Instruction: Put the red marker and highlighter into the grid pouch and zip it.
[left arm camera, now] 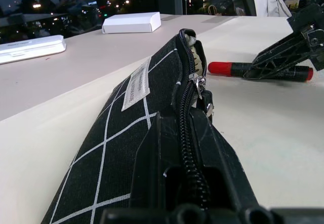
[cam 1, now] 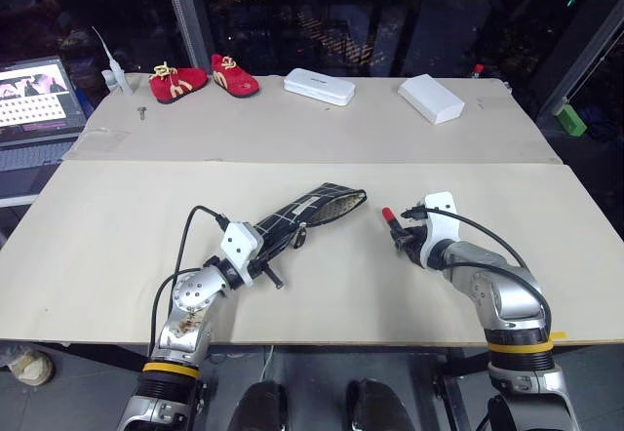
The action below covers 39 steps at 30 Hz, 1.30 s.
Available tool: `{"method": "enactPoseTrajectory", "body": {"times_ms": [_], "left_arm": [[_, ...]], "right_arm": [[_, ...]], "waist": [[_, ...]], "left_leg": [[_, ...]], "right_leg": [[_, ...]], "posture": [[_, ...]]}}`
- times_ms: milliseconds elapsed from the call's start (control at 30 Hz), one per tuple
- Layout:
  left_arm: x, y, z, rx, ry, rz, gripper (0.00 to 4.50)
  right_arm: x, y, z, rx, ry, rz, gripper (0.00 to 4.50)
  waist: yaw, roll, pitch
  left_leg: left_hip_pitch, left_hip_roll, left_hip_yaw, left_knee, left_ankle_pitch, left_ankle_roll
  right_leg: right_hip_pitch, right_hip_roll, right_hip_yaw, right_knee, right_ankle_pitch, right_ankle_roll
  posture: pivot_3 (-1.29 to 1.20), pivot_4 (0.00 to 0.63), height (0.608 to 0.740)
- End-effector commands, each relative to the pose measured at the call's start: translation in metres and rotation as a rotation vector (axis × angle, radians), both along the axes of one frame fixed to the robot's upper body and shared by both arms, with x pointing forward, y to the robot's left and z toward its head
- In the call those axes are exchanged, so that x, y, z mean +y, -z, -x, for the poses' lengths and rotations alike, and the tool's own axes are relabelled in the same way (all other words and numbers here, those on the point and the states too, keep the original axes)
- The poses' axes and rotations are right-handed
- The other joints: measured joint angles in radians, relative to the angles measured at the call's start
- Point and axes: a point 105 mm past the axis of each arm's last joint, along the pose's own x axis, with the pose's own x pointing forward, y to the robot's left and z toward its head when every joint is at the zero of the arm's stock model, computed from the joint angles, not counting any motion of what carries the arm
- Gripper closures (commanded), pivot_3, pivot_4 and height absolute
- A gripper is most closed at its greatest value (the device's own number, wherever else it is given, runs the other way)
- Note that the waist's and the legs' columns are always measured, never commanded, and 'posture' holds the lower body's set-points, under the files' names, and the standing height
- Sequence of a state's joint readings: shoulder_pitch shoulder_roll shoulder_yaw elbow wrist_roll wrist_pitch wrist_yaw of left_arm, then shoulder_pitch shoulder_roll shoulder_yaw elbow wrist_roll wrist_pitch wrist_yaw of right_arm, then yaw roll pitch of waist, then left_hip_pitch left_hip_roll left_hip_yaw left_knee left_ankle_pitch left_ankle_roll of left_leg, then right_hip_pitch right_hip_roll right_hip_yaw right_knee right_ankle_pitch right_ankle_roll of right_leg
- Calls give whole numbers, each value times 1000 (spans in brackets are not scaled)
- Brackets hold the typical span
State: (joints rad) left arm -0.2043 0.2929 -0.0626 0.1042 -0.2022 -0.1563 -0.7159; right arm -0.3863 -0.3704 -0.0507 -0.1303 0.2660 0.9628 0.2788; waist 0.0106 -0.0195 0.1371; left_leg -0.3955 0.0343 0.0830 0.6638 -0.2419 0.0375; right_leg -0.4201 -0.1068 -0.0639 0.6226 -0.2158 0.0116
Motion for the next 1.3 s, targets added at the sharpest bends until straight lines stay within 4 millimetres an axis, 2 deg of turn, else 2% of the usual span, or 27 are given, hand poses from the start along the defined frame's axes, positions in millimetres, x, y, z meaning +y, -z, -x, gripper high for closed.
{"method": "enactPoseTrajectory", "body": {"times_ms": [33, 67, 167, 200, 267, 400, 533, 667, 1033, 1133, 1300], "left_arm": [[-1, -11, -1, -47, 3, 17, 4500], [-1, -11, -2, -47, 4, 17, 4500], [-2, -10, -1, -44, 12, 17, 4500], [-2, -10, 0, -44, 15, 16, 4500], [-3, -11, 0, -43, 22, 16, 4500], [-3, -12, -1, -46, 30, 15, 4500], [-3, -17, -1, -57, 46, 23, 4500], [-6, -22, 4, -65, 80, 35, 4500], [-13, -17, 11, -51, 127, 20, 4500], [-15, -14, 12, -44, 145, 9, 4500], [-18, -15, 11, -43, 158, 9, 4500]], "right_arm": [[0, -14, -5, -79, -30, 34, 4021], [3, -24, -7, -129, -67, 67, 4021], [22, -85, -8, -454, -308, 198, 4021], [25, -99, -6, -544, -379, 266, 4021], [29, -111, 4, -662, -549, 430, 4021], [25, -103, 17, -712, -792, 661, 4021], [28, -93, 19, -747, -935, 812, 4021], [35, -85, 11, -769, -976, 875, 4021], [52, -80, 1, -834, -1055, 942, 4021], [79, -76, 6, -879, -1146, 921, 4021], [108, -72, 10, -937, -1238, 912, 4021]], "waist": [[0, 0, 0], [-1, 0, 0], [-3, 1, 1], [-4, 1, 1], [-6, 2, 1], [-5, 1, 1], [-4, 0, 2], [-10, 0, 2], [-6, 0, 2], [-10, 0, 2], [-13, 1, 2]], "left_leg": [[0, 0, 0, 0, 0, 0], [0, 0, 0, 0, 0, 0], [-3, 0, 0, 0, 0, 0], [-4, 0, 0, 0, 0, 0], [-4, -1, 0, 0, 0, 0], [-3, 1, 0, -1, 0, 0], [-3, 0, 2, -1, 0, 0], [-3, 1, 2, -1, 0, 0], [-3, 1, 2, -1, 0, 0], [-3, 1, 2, -1, 0, 0], [-3, 1, 2, -1, 0, 0]], "right_leg": [[0, 0, 0, 0, 0, 0], [0, 0, 0, 0, 0, 0], [-4, 0, 1, 0, 0, 0], [-4, 0, 1, 0, 0, 0], [-4, 0, 1, -1, 0, 0], [-1, 2, -2, -4, -1, 2], [-2, 1, -1, -5, 0, 1], [-2, 1, 1, -6, 0, 1], [-2, 1, 0, -6, 1, 0], [-2, 1, 0, -6, 1, 0], [-2, 1, 0, -4, 1, 0]], "posture": [[0, 150, 740], [0, 150, 740], [0, 150, 740], [0, 150, 740], [0, 150, 740], [0, 150, 740], [0, 150, 740], [0, 150, 740], [0, 150, 740], [0, 150, 740], [0, 150, 740]]}}
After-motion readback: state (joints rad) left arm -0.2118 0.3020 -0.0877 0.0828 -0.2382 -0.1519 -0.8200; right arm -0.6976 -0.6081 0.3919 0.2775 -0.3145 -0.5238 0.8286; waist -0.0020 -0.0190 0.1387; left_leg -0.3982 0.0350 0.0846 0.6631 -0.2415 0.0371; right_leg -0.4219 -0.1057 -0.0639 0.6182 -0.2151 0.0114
